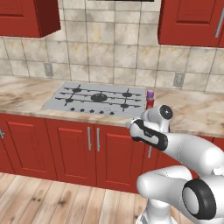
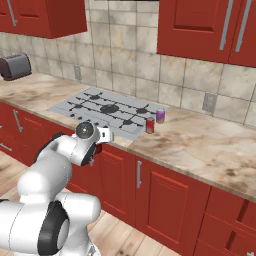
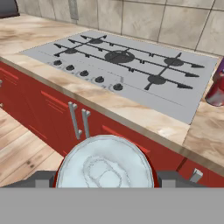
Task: Four empty soda cans are scattered around the kitchen. Gather all the cans and cluster them next to the stove for recycling.
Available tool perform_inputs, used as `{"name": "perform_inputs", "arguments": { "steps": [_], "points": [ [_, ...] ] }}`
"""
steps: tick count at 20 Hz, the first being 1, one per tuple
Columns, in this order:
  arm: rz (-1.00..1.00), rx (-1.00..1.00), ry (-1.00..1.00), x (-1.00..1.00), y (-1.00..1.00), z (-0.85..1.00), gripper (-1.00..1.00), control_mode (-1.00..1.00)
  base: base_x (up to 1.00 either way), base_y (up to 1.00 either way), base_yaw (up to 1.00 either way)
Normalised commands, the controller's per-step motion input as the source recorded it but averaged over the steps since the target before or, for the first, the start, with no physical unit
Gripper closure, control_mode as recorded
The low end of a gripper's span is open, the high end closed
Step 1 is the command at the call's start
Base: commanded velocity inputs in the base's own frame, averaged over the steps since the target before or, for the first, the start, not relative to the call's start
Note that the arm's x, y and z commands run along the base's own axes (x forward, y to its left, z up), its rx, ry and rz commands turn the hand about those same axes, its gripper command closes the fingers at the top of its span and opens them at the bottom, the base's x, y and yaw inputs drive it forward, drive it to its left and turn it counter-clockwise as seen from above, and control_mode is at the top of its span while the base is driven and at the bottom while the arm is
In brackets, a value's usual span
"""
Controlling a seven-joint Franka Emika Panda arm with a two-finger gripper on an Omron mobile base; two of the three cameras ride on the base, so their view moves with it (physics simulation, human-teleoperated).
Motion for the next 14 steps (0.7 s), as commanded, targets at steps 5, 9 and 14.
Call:
{"name": "perform_inputs", "arguments": {
  "steps": [5,9,14],
  "points": [
    [0.00,0.00,0.00,0.00,0.00,0.00,1.00,1.00,0.00,-0.25,-0.33],
    [0.00,0.00,0.00,0.00,0.00,0.00,1.00,1.00,0.02,-0.20,-0.31],
    [0.00,0.00,0.00,0.00,0.00,0.00,1.00,1.00,0.16,-0.22,-0.16]
  ]
}}
